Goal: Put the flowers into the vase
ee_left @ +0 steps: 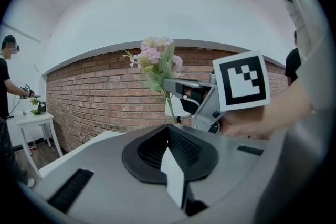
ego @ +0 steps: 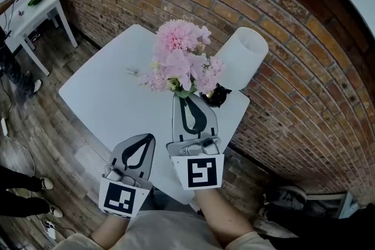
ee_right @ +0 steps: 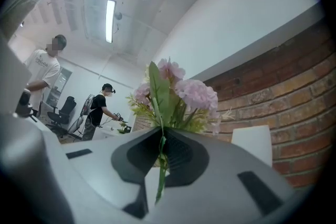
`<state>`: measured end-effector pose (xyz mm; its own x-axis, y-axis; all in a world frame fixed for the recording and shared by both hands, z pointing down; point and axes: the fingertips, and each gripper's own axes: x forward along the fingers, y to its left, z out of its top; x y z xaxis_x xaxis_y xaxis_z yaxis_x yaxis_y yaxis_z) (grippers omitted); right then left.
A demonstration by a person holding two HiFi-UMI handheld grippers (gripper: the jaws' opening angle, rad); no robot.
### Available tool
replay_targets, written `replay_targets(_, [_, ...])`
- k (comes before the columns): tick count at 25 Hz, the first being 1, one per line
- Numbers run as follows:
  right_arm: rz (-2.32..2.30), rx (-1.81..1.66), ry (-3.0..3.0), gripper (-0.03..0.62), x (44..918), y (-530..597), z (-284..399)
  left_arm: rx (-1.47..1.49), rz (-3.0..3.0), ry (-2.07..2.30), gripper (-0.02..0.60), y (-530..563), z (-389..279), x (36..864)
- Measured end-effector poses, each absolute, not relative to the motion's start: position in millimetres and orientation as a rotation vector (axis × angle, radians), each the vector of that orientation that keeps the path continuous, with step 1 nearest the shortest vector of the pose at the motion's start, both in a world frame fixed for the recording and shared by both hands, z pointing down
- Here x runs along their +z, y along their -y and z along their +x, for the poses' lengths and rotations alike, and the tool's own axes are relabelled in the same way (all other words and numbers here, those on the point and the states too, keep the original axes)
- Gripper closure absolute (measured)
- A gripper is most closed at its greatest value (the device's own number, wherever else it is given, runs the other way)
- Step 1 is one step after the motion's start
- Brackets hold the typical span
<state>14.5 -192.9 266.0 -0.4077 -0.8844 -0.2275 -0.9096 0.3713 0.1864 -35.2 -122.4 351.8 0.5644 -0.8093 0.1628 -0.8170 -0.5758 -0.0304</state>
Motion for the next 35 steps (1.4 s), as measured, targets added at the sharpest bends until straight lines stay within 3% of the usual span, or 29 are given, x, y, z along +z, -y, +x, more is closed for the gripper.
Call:
replay_targets(13, [-1.722,0.522,-2.429,0.581,257.7,198.2,23.1,0.204,2.797,1.328,0.574,140.8,-33.0,365.3])
replay_targets(25, [-1.74,0.479,-2.398,0.581,246.9,216.1,75.0,0.257,2.8,1.268,0.574,160.1,16.1,354.4])
replay_targets(35, [-1.711,0.488,-2.396,0.58,274.5,223.4,67.9,0.271,2.822,1.269,0.574,169.7,12.0,368.9])
